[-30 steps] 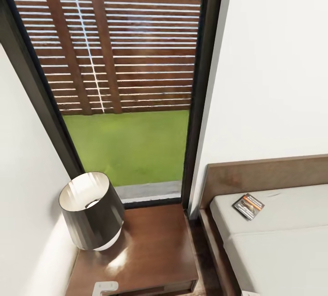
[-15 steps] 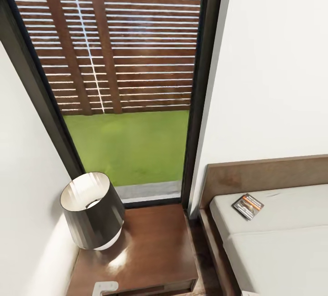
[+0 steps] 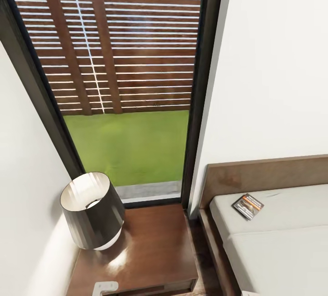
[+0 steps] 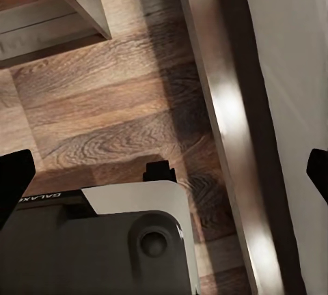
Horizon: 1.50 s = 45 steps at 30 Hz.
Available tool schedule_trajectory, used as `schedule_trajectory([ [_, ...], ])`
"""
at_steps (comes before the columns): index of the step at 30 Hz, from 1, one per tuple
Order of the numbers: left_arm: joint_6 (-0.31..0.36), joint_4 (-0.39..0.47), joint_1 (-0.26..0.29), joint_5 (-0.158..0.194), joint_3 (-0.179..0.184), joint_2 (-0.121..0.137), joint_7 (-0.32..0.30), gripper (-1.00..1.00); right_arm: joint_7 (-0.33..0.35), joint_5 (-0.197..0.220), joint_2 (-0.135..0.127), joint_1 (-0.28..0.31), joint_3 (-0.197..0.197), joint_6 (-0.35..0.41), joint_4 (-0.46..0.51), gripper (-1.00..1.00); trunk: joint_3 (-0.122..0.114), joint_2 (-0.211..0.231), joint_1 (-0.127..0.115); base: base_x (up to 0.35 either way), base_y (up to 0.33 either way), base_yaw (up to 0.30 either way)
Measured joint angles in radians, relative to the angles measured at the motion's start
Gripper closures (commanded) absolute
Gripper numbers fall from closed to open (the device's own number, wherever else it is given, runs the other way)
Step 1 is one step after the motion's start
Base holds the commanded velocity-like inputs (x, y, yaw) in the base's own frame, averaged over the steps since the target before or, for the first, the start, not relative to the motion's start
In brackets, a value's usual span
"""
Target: In the bedroom, move the book from the bed onto either nightstand, and place the two sandals side by side next to the bed.
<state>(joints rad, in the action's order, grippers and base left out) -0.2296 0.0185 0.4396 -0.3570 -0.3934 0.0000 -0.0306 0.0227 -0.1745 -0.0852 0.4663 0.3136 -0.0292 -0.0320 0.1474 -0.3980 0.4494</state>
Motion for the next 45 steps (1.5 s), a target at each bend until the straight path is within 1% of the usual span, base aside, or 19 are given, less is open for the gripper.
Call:
schedule_trajectory([
  [15,0.000,0.000,0.000,0.000,0.000,0.000,0.000,-1.00,0.000,0.001,0.000,0.000,0.000,0.000,0.000,-1.00,0.000,0.000,0.000,0.004,0.000,0.000],
  [29,0.000,0.000,0.000,0.000,0.000,0.000,0.000,-1.00,0.000,0.002,0.000,0.000,0.000,0.000,0.001,-1.00,0.000,0.000,0.000,0.247,0.000,0.000],
  [45,0.000,0.000,0.000,0.000,0.000,0.000,0.000,-1.00,0.000,0.001,0.000,0.000,0.000,0.000,0.001,-1.00,0.000,0.000,0.000,0.018,0.000,0.000],
])
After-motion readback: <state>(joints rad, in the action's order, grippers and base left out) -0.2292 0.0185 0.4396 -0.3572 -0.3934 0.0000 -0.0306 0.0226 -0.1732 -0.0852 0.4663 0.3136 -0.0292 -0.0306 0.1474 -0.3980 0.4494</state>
